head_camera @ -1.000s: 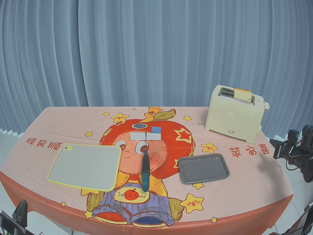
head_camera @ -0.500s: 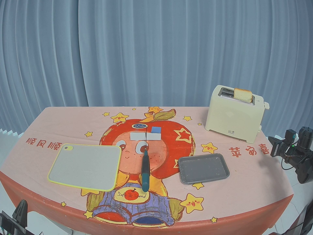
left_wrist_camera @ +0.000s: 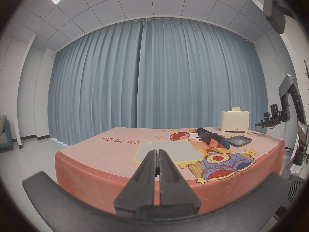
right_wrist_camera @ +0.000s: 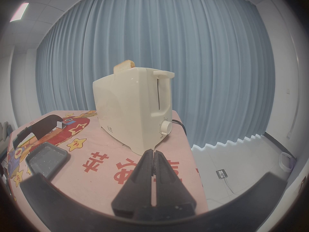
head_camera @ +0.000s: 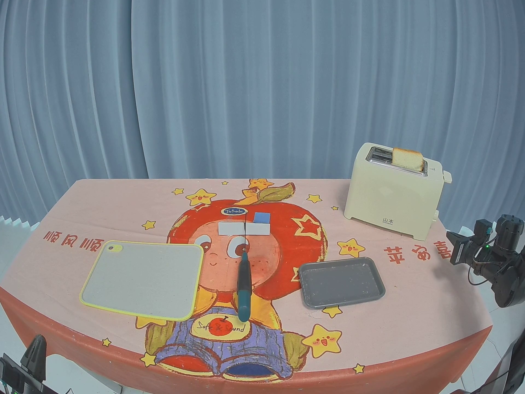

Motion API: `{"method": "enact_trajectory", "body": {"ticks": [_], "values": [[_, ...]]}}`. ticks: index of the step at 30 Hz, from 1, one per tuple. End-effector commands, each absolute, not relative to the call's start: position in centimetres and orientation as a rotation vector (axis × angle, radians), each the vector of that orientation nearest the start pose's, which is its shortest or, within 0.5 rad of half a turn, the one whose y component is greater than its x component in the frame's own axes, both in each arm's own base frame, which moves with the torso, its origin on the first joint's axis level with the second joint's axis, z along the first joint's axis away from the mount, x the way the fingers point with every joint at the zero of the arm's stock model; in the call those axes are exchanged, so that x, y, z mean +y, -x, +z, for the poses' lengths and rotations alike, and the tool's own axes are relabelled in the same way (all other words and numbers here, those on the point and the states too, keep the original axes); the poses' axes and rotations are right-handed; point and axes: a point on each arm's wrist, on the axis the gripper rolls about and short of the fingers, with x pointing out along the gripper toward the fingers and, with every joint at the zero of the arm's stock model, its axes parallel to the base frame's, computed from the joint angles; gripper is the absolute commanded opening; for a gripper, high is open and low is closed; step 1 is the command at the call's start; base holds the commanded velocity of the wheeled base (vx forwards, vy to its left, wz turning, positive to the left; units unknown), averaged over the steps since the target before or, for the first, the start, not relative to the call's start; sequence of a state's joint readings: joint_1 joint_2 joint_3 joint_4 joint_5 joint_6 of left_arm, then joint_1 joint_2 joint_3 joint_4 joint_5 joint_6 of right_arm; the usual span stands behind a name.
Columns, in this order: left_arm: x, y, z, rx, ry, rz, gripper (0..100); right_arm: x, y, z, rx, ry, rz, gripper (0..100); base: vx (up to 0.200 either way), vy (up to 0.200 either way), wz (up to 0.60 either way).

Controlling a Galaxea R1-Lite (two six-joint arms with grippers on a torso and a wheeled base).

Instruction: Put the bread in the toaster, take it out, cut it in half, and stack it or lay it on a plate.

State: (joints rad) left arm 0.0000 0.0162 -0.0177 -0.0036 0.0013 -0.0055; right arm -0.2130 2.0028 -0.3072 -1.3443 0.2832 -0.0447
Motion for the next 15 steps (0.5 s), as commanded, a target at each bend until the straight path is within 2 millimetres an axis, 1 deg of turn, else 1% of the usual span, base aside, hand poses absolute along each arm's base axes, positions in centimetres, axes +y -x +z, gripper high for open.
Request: {"method": "enact_trajectory", "body": {"ticks": [1,15], "values": [[0.0,2.3,7.6,-0.003,0.006,0.002,0,-5.3,-27.0,5.1,0.351,-0.044,0.075,0,0.0,0.0,0.0],[0.0,2.3,7.6,-0.003,0.006,0.002,0,-5.5,-28.1,3.9,0.339,-0.044,0.074,0,0.0,0.0,0.0]]}}
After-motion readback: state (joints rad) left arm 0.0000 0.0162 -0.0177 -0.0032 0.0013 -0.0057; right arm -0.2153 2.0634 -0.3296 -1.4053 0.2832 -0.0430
